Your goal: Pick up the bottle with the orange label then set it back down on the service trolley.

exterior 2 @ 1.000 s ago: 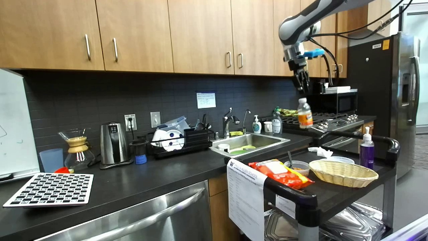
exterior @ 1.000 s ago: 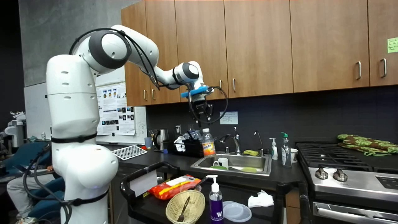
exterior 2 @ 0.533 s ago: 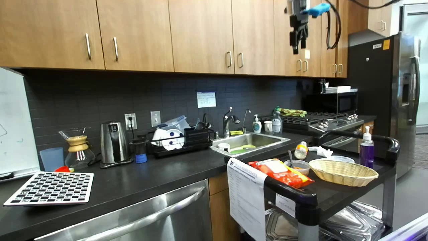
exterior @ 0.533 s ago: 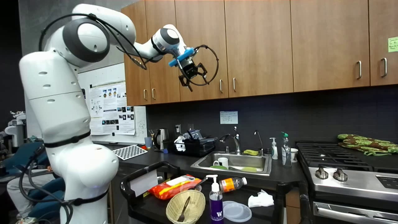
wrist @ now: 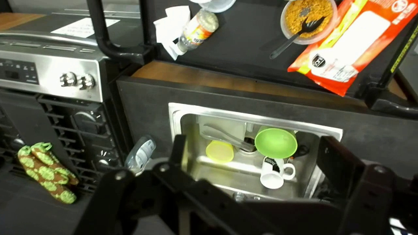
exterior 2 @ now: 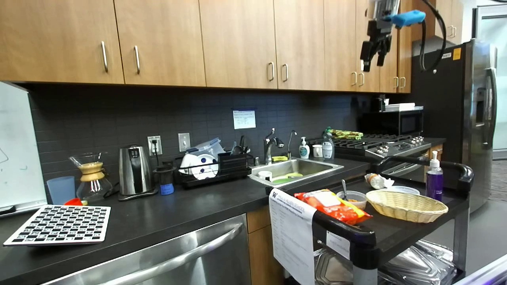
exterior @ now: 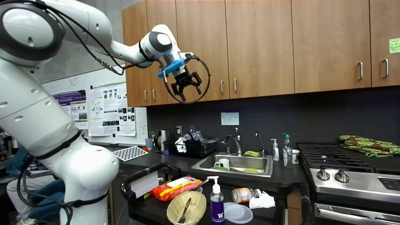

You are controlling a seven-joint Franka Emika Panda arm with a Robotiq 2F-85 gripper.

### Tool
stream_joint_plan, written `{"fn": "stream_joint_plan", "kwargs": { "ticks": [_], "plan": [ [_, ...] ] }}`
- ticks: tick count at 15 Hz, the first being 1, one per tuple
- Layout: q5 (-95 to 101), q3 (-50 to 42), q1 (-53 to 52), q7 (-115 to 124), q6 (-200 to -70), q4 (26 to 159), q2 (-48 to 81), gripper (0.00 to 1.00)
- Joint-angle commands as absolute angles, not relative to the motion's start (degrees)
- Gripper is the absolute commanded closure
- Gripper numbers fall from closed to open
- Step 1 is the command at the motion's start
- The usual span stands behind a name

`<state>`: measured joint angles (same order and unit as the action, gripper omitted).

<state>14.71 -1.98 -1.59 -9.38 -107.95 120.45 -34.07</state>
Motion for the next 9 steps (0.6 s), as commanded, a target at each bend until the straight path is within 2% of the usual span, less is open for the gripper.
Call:
{"fn": "stream_joint_plan", "kwargs": {
  "ticks": [1, 5, 9],
  "plan": [
    [13.1, -2.1, -1.3, -6.6, -115.8, 132.4, -34.8, 0.0],
    [11.3, -2.7, -0.4, -4.2, -122.4, 135.7, -26.0, 0.0],
    [7.9, -3.7, 0.5, -3.9, -125.7, 131.9, -15.1, 0.0]
  ]
}}
